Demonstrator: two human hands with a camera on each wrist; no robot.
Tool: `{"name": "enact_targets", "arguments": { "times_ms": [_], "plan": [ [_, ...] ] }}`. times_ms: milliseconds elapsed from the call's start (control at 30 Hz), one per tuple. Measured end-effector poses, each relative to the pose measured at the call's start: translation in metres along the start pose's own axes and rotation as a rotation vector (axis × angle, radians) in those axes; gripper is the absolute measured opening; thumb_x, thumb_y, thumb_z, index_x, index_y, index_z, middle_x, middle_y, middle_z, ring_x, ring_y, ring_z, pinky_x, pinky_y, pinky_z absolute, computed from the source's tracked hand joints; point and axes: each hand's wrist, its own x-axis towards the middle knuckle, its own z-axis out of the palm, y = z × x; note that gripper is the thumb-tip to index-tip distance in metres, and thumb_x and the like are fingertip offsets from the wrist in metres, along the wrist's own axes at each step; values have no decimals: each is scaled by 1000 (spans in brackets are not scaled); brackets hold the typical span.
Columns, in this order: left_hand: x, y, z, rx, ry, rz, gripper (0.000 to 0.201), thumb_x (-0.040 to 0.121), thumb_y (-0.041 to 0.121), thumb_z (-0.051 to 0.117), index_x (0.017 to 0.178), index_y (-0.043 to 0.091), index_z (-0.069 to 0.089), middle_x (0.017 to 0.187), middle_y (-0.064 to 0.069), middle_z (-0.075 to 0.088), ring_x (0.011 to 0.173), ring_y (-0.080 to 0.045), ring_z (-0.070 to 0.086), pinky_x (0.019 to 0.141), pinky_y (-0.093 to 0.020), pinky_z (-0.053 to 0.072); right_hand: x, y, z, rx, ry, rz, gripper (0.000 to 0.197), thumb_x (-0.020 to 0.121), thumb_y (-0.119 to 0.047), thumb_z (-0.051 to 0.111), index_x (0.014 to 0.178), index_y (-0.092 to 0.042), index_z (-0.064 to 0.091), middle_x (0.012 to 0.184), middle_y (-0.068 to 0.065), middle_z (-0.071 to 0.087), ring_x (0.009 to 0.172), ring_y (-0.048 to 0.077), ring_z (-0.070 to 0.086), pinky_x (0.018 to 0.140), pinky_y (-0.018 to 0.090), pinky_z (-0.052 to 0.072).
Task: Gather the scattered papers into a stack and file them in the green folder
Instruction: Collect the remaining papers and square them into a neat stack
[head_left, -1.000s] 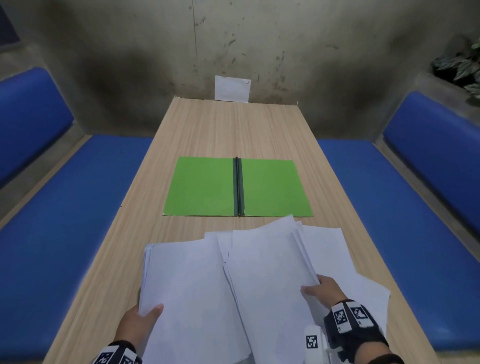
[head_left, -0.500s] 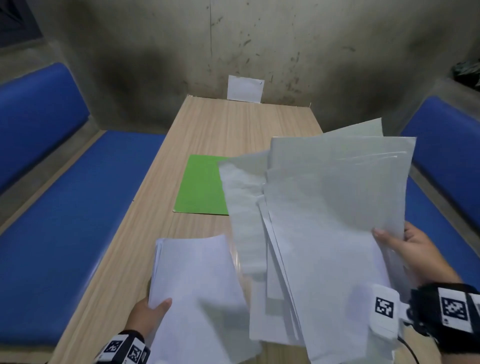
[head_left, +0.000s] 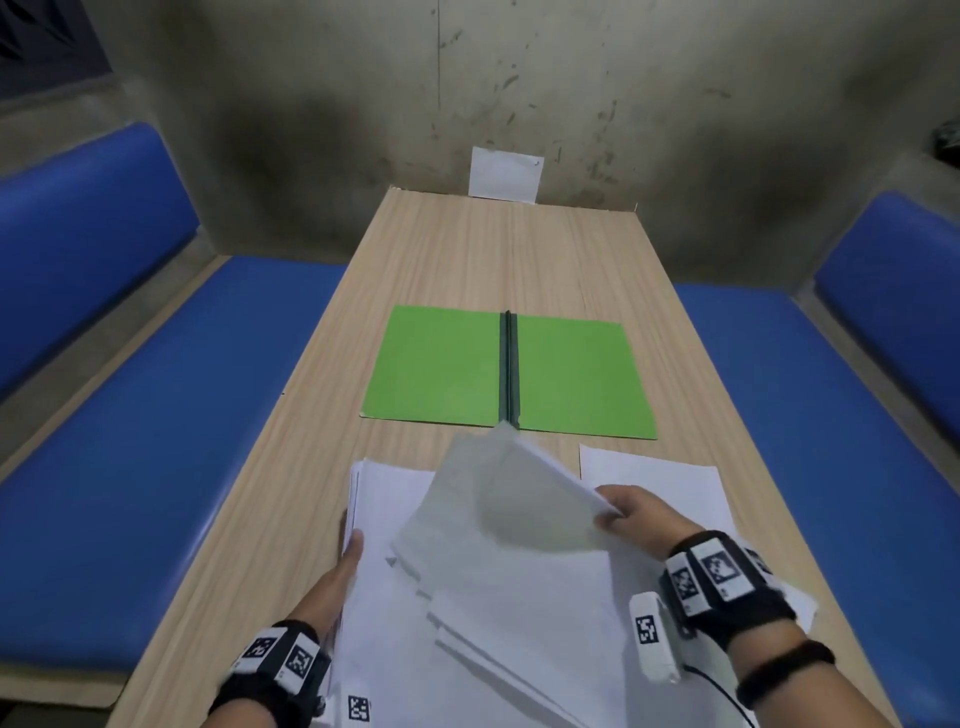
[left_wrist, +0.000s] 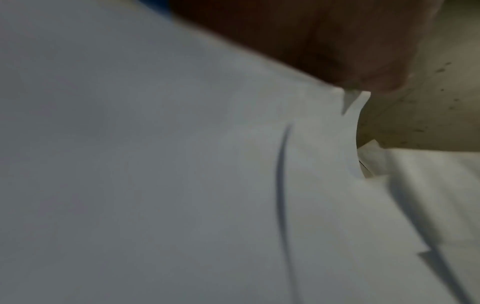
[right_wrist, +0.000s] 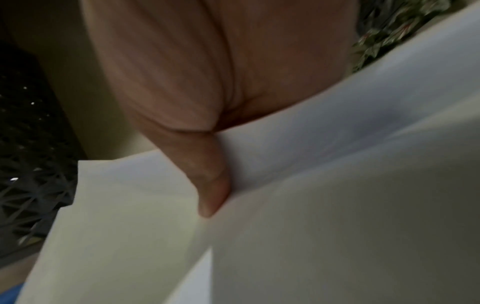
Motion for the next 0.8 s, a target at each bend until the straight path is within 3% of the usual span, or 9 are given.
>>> {"name": "enact_targets", "arguments": {
  "times_ms": [100,167,300,433,567,667,733,800],
  "plan": [
    [14,-8,-9,192,35,100,100,53,77,66,132,17,48,135,-5,55,123,-28,51,106,-44,36,7,-5,16,-79,11,-12,22,85,-3,44,83,-20,58,86,2,59,84,16,54,77,29,45],
    [20,-13,-12,319,47,141,102,40,75,74,122,17,54,123,-2,63,114,-24,57,101,-43,41,9,-4,23,-62,28,4,23,85,-4,45,96,-17,59,91,3,58,86,17,53,77,28,43],
    [-3,-5,0,286,22,241,37,75,33,72,104,15,60,83,11,70,92,-20,64,80,-33,47,6,7,24,-27,10,101,24,85,-10,52,108,-14,56,98,3,55,91,16,51,76,23,39],
    [-8,-6,-1,253,31,255,31,82,27,67,109,15,57,92,7,67,96,-22,63,89,-34,44,-5,24,19,36,-100,223,16,83,-19,61,98,-15,57,102,7,63,91,20,58,81,28,46],
    [0,-13,-9,232,80,260,57,71,47,72,113,11,59,107,-3,68,107,-26,62,100,-40,42,-18,40,20,154,-133,268,15,84,-15,62,98,-15,60,91,2,65,89,22,61,76,26,48],
    [18,-25,-21,216,109,251,79,56,61,69,118,14,56,113,-3,66,109,-25,60,102,-45,42,-25,52,14,224,122,302,23,87,-4,54,109,-3,60,99,13,63,94,27,59,85,35,45],
    [19,-26,-22,225,113,233,65,71,52,66,120,12,55,118,-7,64,111,-27,59,104,-47,41,-31,56,4,327,375,323,22,90,0,47,110,4,56,100,16,59,93,27,54,82,37,43],
    [16,-26,-22,208,108,229,57,79,43,62,122,7,54,120,-11,64,111,-29,59,105,-48,40,-40,54,-12,558,598,309,26,91,2,42,114,-1,54,108,15,58,96,26,54,85,35,42]
  ]
}}
